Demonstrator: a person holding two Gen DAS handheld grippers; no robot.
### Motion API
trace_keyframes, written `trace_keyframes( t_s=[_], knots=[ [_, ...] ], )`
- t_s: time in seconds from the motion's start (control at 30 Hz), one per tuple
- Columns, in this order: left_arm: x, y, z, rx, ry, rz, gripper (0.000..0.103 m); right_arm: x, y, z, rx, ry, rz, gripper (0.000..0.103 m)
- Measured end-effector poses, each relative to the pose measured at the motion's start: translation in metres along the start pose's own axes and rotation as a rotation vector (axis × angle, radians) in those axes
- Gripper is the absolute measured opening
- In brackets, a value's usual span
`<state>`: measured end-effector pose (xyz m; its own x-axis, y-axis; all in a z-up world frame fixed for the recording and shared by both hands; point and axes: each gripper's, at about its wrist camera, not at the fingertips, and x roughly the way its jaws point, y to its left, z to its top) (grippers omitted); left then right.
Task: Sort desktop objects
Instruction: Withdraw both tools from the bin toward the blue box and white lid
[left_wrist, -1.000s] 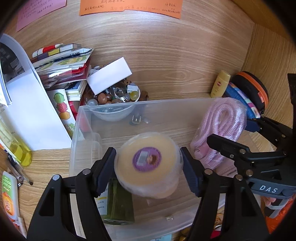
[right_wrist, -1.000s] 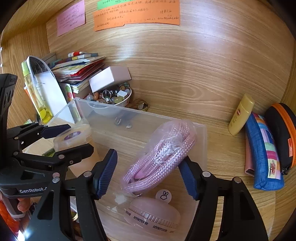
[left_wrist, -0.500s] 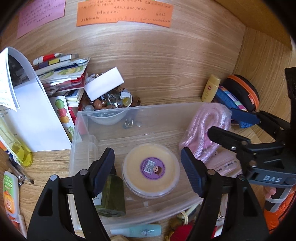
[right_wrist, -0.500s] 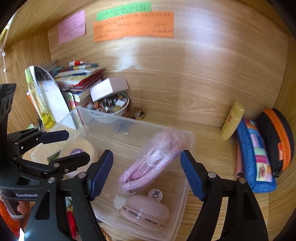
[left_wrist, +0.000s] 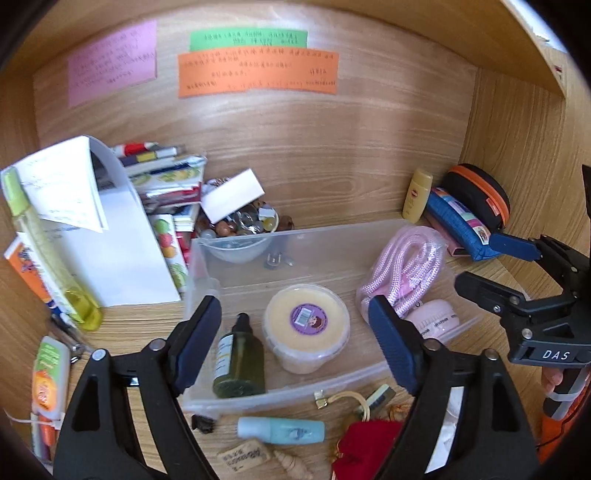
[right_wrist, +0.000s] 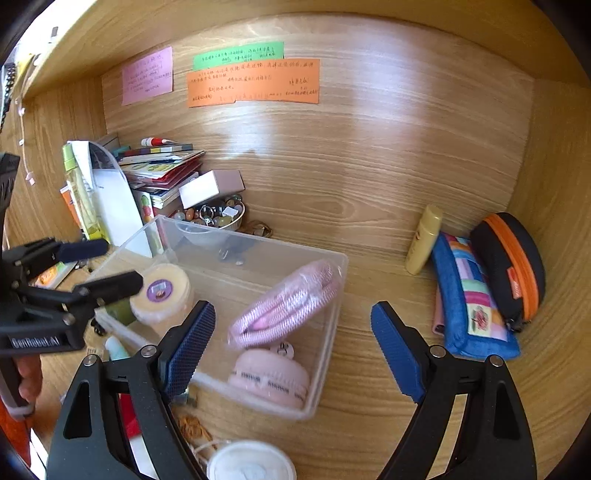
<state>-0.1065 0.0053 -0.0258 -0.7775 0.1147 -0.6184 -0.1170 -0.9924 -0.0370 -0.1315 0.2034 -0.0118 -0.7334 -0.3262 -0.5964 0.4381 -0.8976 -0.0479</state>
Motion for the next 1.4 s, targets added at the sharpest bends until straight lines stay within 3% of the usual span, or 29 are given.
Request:
trace_keyframes(
  t_s=[0.4, 0.93, 1.17, 1.4],
  knots=[
    [-0.039, 0.022, -0.031, -0.031, -0.036, 0.055, 0.090, -0.029, 0.001, -0.034, -0.026, 0.012, -0.014, 0.085],
    [-0.057, 0.048, -0.099, -0.034, 0.085, 0.154, 0.090, -0.039, 0.005, -0.094, -0.053, 0.116, -0.017, 0.085],
    [-0.059, 0.045, -0.126, -0.026, 0.126, 0.145, 0.089, -0.027, 0.014, -0.112, -0.047, 0.183, 0.025, 0.085],
    [-0.057, 0.032, -0.143, 0.015, 0.168, 0.117, 0.078, -0.008, 0.019, -0.114, -0.052, 0.226, 0.034, 0.085]
  ],
)
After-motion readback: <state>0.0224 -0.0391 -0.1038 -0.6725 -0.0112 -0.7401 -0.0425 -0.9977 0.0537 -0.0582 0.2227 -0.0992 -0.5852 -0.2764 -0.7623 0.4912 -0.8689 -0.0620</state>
